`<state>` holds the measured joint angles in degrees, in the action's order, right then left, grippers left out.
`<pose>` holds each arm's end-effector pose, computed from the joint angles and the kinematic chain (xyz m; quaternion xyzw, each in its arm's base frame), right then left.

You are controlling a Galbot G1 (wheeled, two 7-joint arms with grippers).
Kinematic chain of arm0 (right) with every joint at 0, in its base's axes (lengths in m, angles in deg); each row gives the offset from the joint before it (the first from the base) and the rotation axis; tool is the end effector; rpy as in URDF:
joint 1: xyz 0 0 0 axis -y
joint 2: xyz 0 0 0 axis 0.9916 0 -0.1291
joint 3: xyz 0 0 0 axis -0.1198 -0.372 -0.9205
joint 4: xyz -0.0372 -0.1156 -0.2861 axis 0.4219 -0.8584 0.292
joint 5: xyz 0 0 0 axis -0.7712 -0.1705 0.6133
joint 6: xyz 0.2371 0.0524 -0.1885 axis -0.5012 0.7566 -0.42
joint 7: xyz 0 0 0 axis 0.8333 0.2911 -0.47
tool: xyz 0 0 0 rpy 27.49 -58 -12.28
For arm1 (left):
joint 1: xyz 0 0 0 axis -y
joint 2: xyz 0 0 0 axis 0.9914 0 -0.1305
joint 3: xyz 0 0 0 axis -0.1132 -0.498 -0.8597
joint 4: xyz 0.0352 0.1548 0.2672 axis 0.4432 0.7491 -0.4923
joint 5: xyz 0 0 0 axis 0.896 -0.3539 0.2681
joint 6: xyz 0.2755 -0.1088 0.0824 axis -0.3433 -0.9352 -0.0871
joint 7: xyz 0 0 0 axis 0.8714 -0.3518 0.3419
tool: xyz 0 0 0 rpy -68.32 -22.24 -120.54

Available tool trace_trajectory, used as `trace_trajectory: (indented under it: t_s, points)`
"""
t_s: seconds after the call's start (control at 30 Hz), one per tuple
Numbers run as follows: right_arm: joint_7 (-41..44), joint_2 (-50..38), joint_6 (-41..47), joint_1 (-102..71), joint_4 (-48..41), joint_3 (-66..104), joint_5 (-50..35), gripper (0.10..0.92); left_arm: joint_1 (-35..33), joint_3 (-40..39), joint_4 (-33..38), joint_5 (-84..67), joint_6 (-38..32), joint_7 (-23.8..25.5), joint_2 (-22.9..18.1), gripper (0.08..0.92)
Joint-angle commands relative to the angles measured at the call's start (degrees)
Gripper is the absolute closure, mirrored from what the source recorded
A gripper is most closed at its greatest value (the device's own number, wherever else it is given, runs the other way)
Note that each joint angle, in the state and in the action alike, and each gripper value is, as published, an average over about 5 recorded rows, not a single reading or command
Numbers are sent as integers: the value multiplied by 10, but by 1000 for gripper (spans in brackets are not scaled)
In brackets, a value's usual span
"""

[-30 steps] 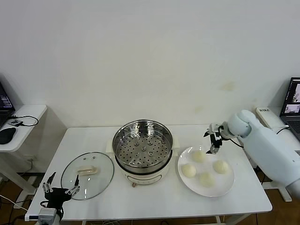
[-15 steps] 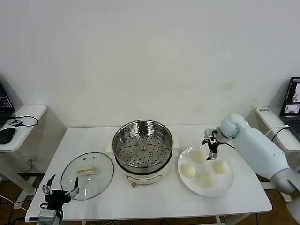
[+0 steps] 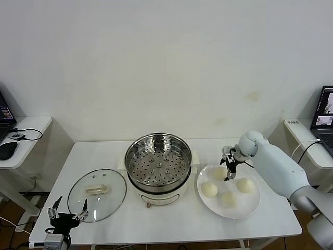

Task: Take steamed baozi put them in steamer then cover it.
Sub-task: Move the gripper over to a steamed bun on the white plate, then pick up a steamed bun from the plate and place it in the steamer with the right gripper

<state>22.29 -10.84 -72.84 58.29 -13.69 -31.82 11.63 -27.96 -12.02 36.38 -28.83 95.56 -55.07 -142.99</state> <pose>0.4982 -0.1037 -0.2220 0.5049 -0.5697 0.5174 0.3911 0.1199 0.1057 -0.2785 0.0662 -0.9687 -0.1782 0.1595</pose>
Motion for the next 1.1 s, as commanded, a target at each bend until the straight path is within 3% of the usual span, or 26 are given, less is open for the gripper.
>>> trace_trajectory:
  t_s: [0.03, 0.27, 0.37, 0.8, 1.1]
  points:
    - [-8, 7, -2, 3, -12, -3, -5, 238, 0, 0, -1, 0, 0, 0, 0, 177]
    - [-8, 4, 3, -1, -9, 0, -12, 405, 0, -2, -3, 1, 0, -1, 0, 177]
    - [-6, 0, 5, -1, -7, 1, -15, 437, 0, -3, -4, 1, 0, -1, 0, 177]
    - [11, -72, 39, 86, 87, -33, -100, 443, 2, -8, 0, -1, 0, -3, 0, 177]
    - [31, -16, 60, 262, 79, -125, -190, 440, 1, -2, 19, -6, 3, -2, 8, 177]
